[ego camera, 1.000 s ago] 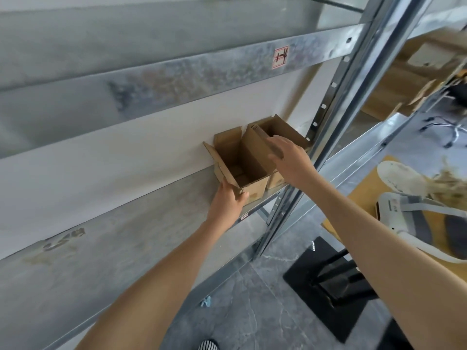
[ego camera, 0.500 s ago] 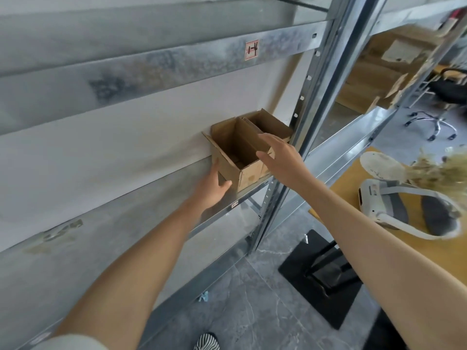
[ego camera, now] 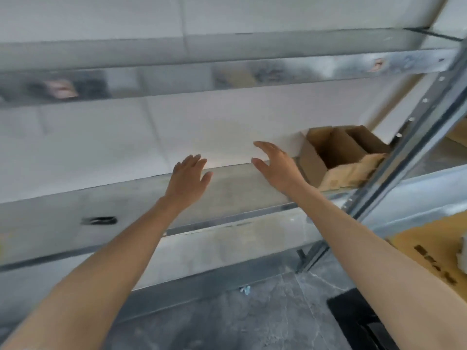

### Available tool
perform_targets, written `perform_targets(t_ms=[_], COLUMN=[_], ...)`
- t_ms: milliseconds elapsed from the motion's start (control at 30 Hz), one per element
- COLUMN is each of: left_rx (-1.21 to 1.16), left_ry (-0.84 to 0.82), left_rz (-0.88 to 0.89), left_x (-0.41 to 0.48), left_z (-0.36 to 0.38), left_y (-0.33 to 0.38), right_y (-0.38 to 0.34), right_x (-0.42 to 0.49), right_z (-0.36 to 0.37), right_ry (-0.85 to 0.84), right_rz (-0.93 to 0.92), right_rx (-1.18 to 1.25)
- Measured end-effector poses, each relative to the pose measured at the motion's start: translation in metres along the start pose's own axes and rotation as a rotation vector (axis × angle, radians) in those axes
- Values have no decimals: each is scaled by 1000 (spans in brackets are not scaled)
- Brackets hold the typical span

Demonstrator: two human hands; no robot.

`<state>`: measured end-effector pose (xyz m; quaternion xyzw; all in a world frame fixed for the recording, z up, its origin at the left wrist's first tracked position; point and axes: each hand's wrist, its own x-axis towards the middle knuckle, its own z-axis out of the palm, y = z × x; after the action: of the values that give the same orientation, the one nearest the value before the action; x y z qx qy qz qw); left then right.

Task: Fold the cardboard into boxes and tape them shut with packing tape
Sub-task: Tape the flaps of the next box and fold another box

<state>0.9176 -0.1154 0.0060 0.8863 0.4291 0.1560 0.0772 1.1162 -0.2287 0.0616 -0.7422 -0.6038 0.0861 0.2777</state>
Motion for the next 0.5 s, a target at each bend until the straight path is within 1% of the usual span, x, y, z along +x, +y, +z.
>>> perform_targets(t_ms=[200, 333, 500], left_rx=[82, 143, 179], left_ry=[98, 156, 189], left_rz=[-192, -329, -535], left_x=[-85, -157, -258], left_z=[-62, -105, -155], left_y=[-119, -208, -326], right_y=[-115, -207, -330], right_x=[16, 17, 5], right_z=[70, 127, 212], right_ry=[-88, -138, -215], right_rz=[-170, -273, -371], right_rx=[29, 87, 162])
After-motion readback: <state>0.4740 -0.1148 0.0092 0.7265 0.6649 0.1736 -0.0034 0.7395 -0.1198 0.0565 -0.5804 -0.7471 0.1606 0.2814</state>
